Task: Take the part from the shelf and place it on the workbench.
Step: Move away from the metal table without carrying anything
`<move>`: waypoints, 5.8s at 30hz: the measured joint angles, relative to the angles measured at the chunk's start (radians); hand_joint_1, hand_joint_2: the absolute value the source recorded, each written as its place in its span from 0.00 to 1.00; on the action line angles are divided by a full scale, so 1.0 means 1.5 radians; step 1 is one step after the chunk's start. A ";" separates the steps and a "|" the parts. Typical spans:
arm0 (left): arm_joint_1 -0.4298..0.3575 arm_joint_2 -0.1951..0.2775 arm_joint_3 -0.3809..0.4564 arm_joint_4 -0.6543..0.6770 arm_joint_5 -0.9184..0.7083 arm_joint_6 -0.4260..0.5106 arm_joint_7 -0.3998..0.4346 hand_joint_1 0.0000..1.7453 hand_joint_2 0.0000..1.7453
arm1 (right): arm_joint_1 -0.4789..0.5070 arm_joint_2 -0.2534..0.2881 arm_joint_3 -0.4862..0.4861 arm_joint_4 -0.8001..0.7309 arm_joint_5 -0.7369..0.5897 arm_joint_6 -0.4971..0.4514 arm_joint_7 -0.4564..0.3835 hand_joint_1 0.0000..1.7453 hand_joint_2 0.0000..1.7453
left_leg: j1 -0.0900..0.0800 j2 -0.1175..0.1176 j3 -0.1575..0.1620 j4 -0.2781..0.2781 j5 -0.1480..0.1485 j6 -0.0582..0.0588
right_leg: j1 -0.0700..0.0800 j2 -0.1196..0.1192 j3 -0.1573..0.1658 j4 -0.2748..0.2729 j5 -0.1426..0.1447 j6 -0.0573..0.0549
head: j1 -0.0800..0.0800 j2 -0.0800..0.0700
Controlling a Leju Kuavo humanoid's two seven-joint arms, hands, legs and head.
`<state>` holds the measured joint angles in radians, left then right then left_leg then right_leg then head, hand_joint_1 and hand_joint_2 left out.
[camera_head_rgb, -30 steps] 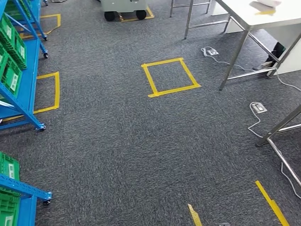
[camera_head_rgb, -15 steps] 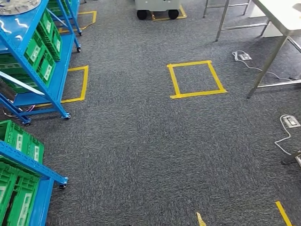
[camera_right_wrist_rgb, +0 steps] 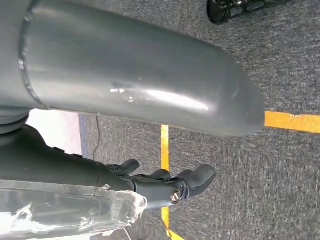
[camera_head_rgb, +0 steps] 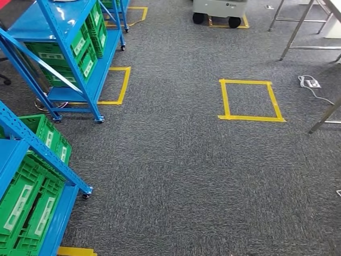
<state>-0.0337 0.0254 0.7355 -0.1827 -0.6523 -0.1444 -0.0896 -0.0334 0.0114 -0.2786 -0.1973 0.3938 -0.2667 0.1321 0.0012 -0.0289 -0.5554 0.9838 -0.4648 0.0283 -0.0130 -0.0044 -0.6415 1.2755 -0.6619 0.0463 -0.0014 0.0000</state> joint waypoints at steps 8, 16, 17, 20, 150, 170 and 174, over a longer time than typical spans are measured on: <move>0.002 0.000 0.001 0.000 0.001 -0.001 0.002 0.00 0.00 | -0.001 0.000 0.004 0.001 0.007 -0.003 0.002 0.00 0.00 | 0.003 -0.061 -0.006 0.010 -0.002 -0.024 | -0.007 0.043 0.077 -0.180 0.092 -0.010 | 0.001 0.000; 0.003 -0.001 0.003 0.001 0.001 -0.004 0.002 0.00 0.00 | 0.001 0.001 0.013 0.001 0.022 -0.012 0.004 0.00 0.00 | 0.003 0.014 -0.100 0.199 -0.077 -0.036 | 0.000 -0.026 0.082 -0.183 0.090 -0.031 | -0.008 0.000; 0.004 -0.001 0.003 0.001 0.001 -0.004 0.002 0.00 0.00 | 0.000 0.001 0.015 0.001 0.024 -0.012 0.004 0.00 0.00 | 0.002 0.017 -0.086 0.172 -0.056 -0.033 | 0.001 -0.034 0.084 -0.183 0.089 -0.031 | -0.008 0.000; 0.002 0.000 0.004 0.001 0.001 -0.005 0.002 0.00 0.00 | 0.000 0.002 0.020 0.001 0.025 -0.012 0.004 0.00 0.00 | -0.009 0.055 -0.021 0.047 -0.006 -0.015 | 0.008 -0.057 0.089 -0.183 0.082 -0.028 | -0.007 0.000; 0.010 0.004 0.021 0.004 -0.010 0.019 0.024 0.00 0.00 | -0.011 0.002 0.059 0.000 0.070 -0.027 0.006 0.00 0.00 | -0.013 0.045 -0.010 0.009 0.000 0.001 | 0.004 -0.068 0.116 -0.196 0.068 -0.012 | -0.011 0.000; 0.005 0.003 0.021 0.004 -0.011 0.017 0.025 0.00 0.00 | -0.005 0.001 0.072 0.001 0.076 -0.024 0.012 0.00 0.00 | 0.005 0.008 -0.092 0.169 -0.067 -0.038 | -0.005 -0.005 0.085 -0.170 0.080 -0.034 | -0.014 0.000; 0.009 0.001 0.021 0.004 -0.011 0.017 0.025 0.00 0.00 | -0.005 0.001 0.072 0.001 0.076 -0.024 0.012 0.00 0.00 | 0.003 0.021 -0.092 0.160 -0.027 -0.029 | 0.001 -0.040 0.095 -0.170 0.071 -0.037 | -0.014 0.000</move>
<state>-0.0205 0.0268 0.7671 -0.1766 -0.6687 -0.1190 -0.0521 -0.0411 0.0122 -0.1705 -0.1957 0.5081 -0.3025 0.1500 0.0053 0.0022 -0.6931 1.2233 -0.5051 -0.0148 -0.0118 -0.0650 -0.4989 1.0208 -0.5560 -0.0096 -0.0218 0.0000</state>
